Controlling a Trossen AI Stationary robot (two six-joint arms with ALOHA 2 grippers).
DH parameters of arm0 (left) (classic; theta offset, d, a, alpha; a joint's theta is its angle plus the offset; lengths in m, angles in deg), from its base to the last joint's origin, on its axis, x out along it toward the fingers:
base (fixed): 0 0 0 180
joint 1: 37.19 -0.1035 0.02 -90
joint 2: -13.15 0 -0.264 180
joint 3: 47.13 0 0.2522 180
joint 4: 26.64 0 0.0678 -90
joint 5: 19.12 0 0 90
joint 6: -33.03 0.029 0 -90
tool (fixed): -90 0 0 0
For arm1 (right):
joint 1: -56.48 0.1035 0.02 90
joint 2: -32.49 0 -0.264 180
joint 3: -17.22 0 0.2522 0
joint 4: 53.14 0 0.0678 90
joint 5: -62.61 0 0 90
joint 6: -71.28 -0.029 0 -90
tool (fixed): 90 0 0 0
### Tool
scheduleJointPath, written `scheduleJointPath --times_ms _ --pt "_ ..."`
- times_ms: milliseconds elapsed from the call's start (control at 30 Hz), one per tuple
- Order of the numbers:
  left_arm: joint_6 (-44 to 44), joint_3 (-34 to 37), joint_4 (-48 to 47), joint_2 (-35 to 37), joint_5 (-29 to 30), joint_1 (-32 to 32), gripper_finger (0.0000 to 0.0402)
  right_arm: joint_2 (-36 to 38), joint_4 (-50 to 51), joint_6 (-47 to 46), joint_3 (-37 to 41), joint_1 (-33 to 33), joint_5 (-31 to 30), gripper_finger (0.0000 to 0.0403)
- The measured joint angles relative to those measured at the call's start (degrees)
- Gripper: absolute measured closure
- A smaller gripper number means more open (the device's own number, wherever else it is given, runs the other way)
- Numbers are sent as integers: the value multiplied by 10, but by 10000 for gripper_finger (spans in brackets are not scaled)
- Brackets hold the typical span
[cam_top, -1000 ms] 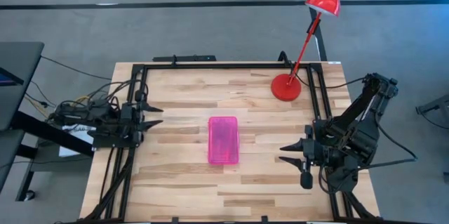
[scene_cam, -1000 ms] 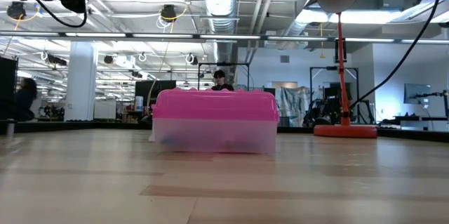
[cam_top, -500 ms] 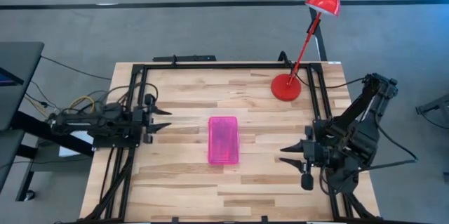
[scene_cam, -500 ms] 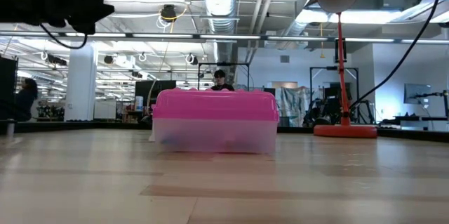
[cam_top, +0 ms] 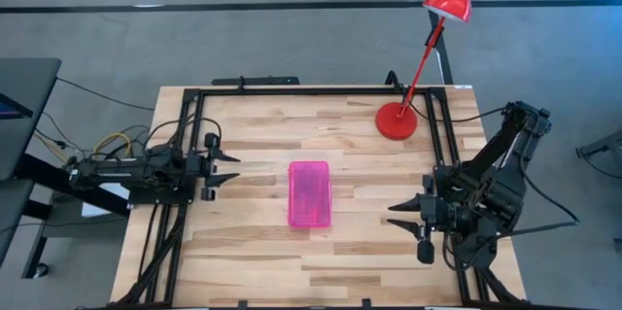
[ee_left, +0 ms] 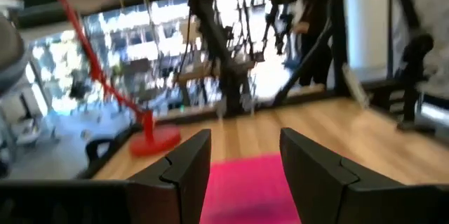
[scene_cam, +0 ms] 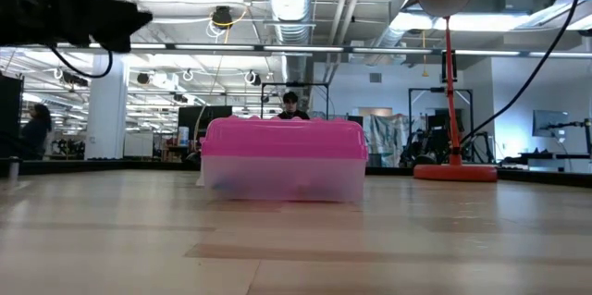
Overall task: Pick & place school supplies into a supply box
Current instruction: Return to Home Position
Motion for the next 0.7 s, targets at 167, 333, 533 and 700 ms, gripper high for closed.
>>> scheduleJointPath --times_ms 167,333,533,700 --pt "-23 0 -56 -2 38 0 235 0 0 0 0 0 0 285" --pt "-25 0 -58 -6 28 0 235 0 -5 -1 0 0 2 285" --pt "-25 1 -58 -6 28 0 235 0 -4 -1 0 0 2 285" --pt "-25 1 -58 -6 28 0 235 0 -5 -1 0 0 2 285"
